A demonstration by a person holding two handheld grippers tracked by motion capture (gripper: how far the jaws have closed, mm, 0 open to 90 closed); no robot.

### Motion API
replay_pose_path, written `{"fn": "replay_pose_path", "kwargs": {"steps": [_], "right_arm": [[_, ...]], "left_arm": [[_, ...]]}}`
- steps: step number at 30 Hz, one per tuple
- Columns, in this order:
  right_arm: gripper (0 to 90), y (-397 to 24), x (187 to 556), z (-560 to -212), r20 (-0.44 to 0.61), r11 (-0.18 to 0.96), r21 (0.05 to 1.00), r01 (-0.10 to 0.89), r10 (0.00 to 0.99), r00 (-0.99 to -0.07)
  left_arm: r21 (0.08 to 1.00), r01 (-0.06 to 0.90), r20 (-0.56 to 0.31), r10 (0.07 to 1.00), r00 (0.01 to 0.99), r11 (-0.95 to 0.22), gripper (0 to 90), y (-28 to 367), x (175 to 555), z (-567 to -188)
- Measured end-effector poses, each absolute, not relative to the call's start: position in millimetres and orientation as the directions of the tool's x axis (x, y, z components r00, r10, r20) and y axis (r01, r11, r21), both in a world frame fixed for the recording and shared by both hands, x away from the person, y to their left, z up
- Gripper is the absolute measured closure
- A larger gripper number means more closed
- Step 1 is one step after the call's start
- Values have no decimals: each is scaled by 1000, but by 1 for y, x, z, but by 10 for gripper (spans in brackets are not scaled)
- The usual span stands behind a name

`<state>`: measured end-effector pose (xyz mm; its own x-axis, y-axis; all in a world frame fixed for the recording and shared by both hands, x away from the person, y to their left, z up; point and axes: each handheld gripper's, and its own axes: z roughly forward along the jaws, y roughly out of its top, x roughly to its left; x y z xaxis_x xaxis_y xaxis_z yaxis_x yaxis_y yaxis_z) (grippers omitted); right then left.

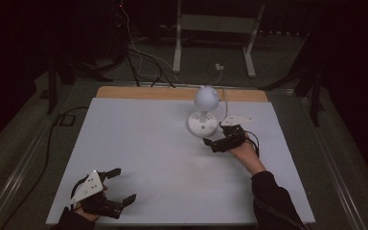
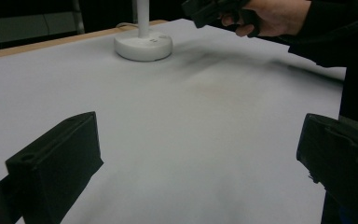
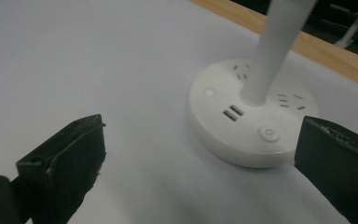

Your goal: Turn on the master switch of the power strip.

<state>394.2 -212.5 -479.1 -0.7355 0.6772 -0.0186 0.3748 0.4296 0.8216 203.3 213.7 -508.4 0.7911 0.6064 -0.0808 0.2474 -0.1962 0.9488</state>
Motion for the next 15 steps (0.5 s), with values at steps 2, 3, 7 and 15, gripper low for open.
{"fn": "replay_pose_path", "kwargs": {"steps": [2,3,7,15], "right_arm": [[49,-213,397,-480,-15,425,822,379,682,-731],[49,-213,397,-480,-15,425,822,379,682,-731],[126,-214,404,-485,-70,458,807,374,702,-709],[187,-214,413,-491,-59,449,803,392,714,-698]], "left_arm": [[948,248,-81,605,792,-198,2,213,203,-508],[948,248,-80,605,793,-199,2,213,203,-509],[947,250,-82,605,792,-199,2,213,204,-509],[947,252,-82,606,791,-200,2,214,204,-509]]}}
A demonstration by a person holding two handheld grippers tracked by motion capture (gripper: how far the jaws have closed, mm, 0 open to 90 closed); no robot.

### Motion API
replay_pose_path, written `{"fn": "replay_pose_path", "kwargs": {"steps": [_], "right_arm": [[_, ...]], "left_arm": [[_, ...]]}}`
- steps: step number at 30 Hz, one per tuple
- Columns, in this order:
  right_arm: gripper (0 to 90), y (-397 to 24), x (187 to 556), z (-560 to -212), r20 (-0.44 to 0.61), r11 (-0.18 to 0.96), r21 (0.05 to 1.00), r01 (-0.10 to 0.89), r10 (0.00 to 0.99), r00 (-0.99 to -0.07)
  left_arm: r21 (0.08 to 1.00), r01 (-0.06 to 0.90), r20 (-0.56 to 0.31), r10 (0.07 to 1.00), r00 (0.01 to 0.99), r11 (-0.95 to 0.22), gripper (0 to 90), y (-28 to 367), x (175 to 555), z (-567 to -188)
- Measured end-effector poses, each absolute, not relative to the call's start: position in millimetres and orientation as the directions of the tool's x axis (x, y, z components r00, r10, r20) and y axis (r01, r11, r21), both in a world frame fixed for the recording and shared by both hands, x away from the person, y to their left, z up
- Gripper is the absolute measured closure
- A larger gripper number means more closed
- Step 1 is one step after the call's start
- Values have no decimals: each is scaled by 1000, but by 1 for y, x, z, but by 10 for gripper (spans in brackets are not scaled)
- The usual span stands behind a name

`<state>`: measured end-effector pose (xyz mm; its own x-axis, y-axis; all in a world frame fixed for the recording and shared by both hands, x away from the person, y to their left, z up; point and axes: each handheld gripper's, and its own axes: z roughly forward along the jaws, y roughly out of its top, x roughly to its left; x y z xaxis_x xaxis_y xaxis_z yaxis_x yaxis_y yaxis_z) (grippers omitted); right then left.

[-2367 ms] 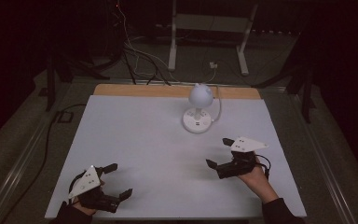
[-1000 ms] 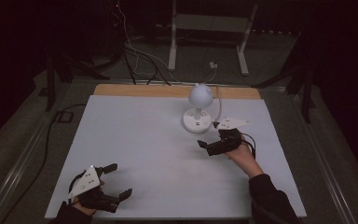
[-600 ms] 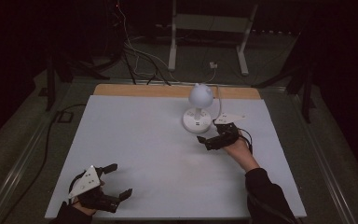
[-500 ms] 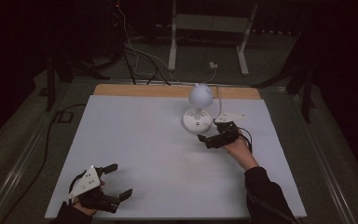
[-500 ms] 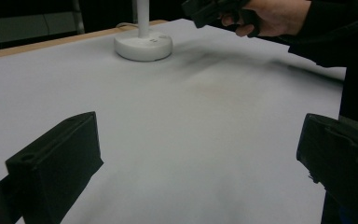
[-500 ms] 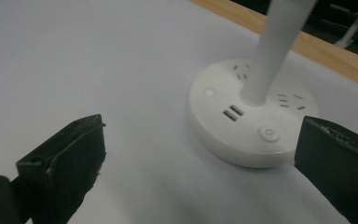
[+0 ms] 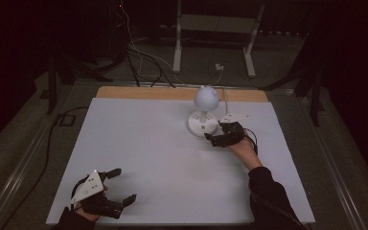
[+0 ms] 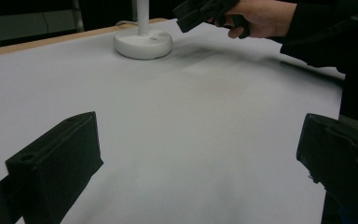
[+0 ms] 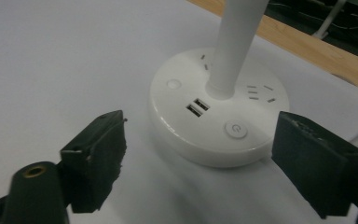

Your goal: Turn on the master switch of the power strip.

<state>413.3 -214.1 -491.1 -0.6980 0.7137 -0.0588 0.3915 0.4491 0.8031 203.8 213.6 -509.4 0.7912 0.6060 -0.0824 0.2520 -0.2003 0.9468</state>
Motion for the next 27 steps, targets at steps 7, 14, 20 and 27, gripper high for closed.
{"fn": "replay_pose_path", "kwargs": {"steps": [7,14,20,27], "right_arm": [[282,-211,420,-495,-69,441,803,401,738,-672],[432,-210,425,-499,-75,432,807,402,751,-656],[549,-208,428,-500,-83,433,806,404,758,-647],[727,-209,431,-498,-96,423,812,403,777,-623]], "left_arm": [[946,255,-86,606,791,-199,2,214,204,-510],[946,255,-86,606,791,-199,2,214,204,-510],[946,255,-86,605,791,-199,2,214,204,-510],[946,256,-87,606,791,-199,2,214,204,-510]]}}
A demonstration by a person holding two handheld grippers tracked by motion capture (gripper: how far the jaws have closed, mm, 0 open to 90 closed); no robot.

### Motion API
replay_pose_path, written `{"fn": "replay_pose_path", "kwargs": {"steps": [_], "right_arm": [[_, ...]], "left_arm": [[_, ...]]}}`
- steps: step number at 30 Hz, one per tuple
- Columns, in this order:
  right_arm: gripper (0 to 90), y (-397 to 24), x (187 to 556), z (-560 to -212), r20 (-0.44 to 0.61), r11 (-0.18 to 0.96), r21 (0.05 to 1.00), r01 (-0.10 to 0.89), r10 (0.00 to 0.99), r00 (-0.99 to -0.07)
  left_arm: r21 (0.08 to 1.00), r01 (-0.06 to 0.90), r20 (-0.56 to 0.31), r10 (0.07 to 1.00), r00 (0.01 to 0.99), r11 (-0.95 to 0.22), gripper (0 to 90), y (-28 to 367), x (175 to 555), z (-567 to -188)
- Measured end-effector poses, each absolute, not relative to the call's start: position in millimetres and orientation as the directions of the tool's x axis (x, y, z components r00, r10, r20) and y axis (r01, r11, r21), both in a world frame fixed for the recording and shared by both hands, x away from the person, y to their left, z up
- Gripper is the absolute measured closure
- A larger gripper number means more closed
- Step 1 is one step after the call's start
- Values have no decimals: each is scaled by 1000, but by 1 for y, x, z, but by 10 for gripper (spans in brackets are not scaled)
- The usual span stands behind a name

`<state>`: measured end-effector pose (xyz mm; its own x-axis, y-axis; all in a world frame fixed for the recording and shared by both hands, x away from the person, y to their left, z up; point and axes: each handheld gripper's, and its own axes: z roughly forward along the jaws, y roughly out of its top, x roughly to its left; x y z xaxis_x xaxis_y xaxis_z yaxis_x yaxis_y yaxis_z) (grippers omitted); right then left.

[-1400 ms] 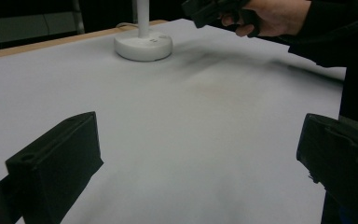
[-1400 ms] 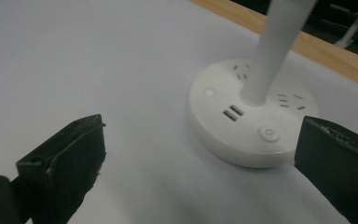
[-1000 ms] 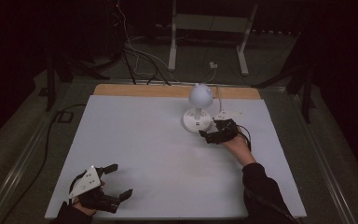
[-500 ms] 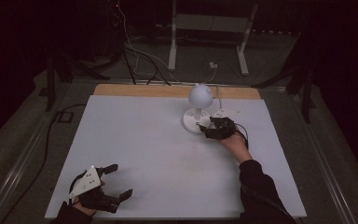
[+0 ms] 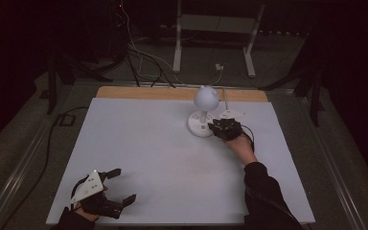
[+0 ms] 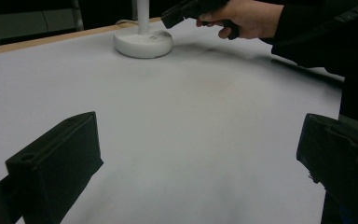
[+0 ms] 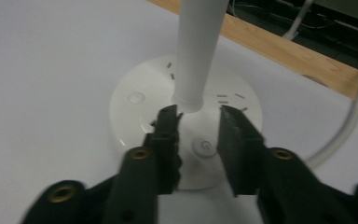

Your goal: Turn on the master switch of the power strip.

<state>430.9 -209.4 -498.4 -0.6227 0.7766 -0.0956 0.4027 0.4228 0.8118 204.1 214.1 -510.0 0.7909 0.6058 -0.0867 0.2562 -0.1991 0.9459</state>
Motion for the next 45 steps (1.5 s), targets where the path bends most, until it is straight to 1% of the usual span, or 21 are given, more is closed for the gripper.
{"fn": "replay_pose_path", "kwargs": {"steps": [2,8,16,20,27,36,45], "right_arm": [[784,-210,432,-498,-95,423,812,402,776,-624],[900,-213,434,-498,-96,415,817,401,783,-615],[900,-208,438,-503,-98,426,805,414,783,-615],[900,-207,438,-505,-107,432,806,404,779,-618],[900,-204,440,-509,-129,442,798,409,788,-602],[900,-204,442,-511,-101,417,798,436,804,-586],[900,-205,439,-516,-86,383,813,439,824,-559]], "left_arm": [[946,256,-87,606,791,-199,2,214,204,-510],[946,256,-87,606,791,-199,2,214,204,-510],[945,258,-87,606,791,-200,2,214,204,-510],[945,259,-91,606,791,-197,2,214,204,-510],[946,257,-89,605,791,-197,2,214,204,-510],[945,259,-90,604,792,-199,2,214,204,-511],[944,265,-96,604,791,-197,2,214,204,-511]]}}
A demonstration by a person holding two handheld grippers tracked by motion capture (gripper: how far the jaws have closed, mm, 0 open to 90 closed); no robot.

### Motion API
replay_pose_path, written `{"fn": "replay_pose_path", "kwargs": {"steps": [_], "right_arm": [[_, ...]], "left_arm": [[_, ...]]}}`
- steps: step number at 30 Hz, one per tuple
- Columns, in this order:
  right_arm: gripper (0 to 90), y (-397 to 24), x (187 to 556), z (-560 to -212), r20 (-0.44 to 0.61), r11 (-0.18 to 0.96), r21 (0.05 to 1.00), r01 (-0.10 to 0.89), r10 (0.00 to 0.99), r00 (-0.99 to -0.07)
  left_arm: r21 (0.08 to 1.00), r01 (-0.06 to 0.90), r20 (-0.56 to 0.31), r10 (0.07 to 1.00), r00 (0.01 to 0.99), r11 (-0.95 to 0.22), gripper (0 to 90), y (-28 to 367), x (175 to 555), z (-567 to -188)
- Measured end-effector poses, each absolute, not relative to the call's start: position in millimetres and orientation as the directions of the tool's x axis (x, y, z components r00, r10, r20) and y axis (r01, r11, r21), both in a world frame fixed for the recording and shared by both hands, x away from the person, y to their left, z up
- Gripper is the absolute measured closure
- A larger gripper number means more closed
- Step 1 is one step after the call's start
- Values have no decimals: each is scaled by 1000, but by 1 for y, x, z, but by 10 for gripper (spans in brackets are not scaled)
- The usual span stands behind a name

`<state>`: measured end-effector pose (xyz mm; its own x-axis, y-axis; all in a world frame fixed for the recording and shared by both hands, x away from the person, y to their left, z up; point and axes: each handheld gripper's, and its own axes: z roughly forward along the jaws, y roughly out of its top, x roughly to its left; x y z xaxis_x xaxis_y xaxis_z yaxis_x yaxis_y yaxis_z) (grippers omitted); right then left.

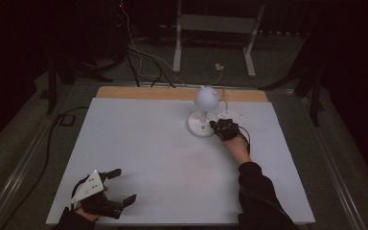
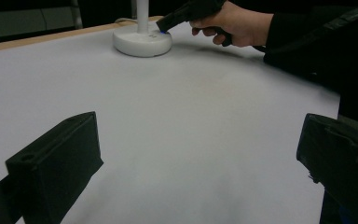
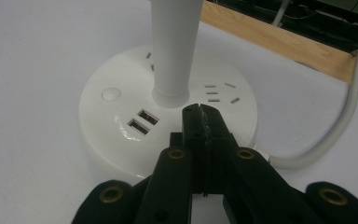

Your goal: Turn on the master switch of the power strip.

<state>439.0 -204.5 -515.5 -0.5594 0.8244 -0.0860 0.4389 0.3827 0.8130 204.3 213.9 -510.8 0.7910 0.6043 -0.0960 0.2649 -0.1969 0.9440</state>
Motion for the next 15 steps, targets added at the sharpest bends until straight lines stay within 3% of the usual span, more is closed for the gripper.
{"fn": "replay_pose_path", "kwargs": {"steps": [15], "right_arm": [[900,-203,442,-514,-87,404,788,464,820,-565]], "left_arm": [[944,266,-98,604,791,-195,2,214,205,-511]]}}
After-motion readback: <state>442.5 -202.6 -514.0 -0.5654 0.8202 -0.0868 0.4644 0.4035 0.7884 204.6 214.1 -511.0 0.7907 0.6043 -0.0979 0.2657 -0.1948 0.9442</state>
